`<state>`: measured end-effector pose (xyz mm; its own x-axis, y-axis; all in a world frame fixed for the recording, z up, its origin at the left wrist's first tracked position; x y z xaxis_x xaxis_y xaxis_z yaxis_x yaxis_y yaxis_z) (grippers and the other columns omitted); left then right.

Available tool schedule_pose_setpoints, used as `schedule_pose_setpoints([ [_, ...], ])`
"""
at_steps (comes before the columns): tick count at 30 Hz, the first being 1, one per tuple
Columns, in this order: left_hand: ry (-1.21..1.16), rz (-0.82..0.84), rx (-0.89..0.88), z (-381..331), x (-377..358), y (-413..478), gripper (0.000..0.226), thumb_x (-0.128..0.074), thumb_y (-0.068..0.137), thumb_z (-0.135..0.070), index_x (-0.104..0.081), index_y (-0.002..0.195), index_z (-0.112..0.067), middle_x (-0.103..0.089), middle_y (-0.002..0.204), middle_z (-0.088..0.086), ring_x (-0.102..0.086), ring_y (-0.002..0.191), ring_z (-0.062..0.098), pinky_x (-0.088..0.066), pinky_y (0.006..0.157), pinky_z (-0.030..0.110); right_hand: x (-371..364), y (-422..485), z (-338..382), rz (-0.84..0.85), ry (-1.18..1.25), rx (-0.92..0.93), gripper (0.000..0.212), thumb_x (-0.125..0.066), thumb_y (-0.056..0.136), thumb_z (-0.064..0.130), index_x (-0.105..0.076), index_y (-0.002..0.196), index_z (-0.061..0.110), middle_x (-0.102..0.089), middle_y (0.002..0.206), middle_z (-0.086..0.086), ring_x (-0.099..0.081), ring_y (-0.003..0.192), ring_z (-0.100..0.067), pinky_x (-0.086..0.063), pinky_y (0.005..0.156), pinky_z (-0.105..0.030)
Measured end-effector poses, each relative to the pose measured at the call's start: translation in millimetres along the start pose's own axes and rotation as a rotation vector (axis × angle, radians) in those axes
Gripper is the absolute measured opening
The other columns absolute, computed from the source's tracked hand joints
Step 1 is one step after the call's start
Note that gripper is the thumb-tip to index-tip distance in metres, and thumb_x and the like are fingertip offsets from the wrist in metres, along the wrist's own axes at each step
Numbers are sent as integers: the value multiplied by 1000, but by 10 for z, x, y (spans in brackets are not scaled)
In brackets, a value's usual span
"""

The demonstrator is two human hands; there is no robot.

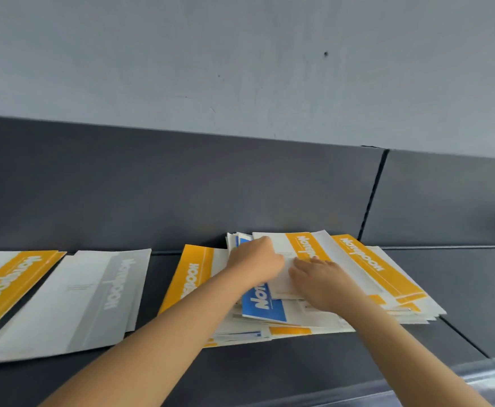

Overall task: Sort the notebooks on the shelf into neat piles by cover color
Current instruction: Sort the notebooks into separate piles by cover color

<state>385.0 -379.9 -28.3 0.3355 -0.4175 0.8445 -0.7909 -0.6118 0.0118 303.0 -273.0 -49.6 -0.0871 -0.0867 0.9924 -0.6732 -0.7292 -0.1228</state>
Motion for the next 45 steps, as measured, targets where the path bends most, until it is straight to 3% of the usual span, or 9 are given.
schedule_pose_setpoints([
  [4, -644, 8, 206, -50, -3, 112, 49, -62, 89, -9, -44, 135, -7, -53, 131, 12, -53, 98, 22, -50, 88, 33, 93, -49, 25, 26, 2, 25, 37, -27, 100, 28, -40, 134, 20, -42, 141, -7, -37, 128, -35, -37, 103, -51],
  [8, -1026, 77, 337, -54, 49, 92, 34, -70, 79, 7, -52, 103, -8, -60, 100, 12, -58, 82, 21, -49, 70, 28, 202, -165, 64, 30, 58, 22, 42, -17, 101, 39, -41, 135, 34, -42, 141, 3, -33, 129, -33, -31, 100, -53],
  [13, -924, 103, 360, 21, 180, 20, 32, -75, 76, -4, -60, 104, -6, -49, 77, 4, -34, 50, 10, -28, 38, 19, 233, -231, 127, -16, 295, 8, 40, -26, 100, 47, -42, 135, 37, -40, 145, 6, -34, 134, -25, -27, 106, -50],
  [19, -785, 39, 189, 194, 244, -182, 38, -67, 84, -15, -61, 121, -9, -68, 118, 8, -66, 101, 23, -55, 87, 37, 180, -242, 399, -144, 598, 19, 60, -34, 92, 59, -20, 146, 36, -21, 155, 0, -23, 139, -28, -24, 111, -52],
  [27, -658, -100, 123, 1205, 1180, -728, 18, -57, 96, -13, -60, 113, -16, -69, 111, 0, -66, 99, 18, -52, 87, 35, 322, -317, 1362, -176, 860, 61, 78, -59, 88, 46, -17, 149, 23, -29, 151, -5, -40, 131, -30, -40, 100, -43],
  [34, -359, -216, 207, 2429, 1838, -1301, 26, -71, 85, -29, -54, 105, -27, -62, 103, -13, -59, 91, 2, -48, 71, 21, 306, -449, 2864, -60, 823, 281, 71, -73, 79, 35, -36, 137, 18, -37, 138, -2, -49, 118, -21, -43, 85, -27],
  [39, 15, -170, 398, 3330, 2057, -1450, 70, -60, 55, -65, -53, 113, -26, -61, 113, -4, -61, 97, 14, -56, 75, 35, 96, -393, 3877, -19, 655, 422, 46, -59, 88, 24, -43, 130, 14, -46, 133, -8, -51, 117, -25, -43, 88, -29],
  [42, 124, -100, 441, 3530, 2063, -1532, 80, -59, 75, -61, -38, 140, -19, -44, 141, 5, -43, 128, 24, -44, 98, 35, -64, -371, 4249, 3, 501, 411, 43, -50, 94, 27, -41, 132, 8, -41, 138, -14, -48, 120, -30, -40, 94, -33],
  [45, -45, -93, 479, 3654, 2056, -1553, 72, -65, 87, -43, -33, 143, -10, -32, 148, 4, -39, 130, 22, -42, 94, 30, -179, -347, 4448, 56, 428, 364, 43, -47, 95, 30, -44, 130, 6, -46, 131, -17, -45, 119, -32, -38, 98, -36],
])
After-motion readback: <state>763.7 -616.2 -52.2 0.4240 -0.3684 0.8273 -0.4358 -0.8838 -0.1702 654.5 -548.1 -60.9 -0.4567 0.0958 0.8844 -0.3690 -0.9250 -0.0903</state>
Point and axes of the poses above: each hand's wrist, its own y-axis towards the middle knuckle, its own x-axis out of the back of the hand, z = x × y, the point moved 1 cm from there along y, towards the middle knuckle
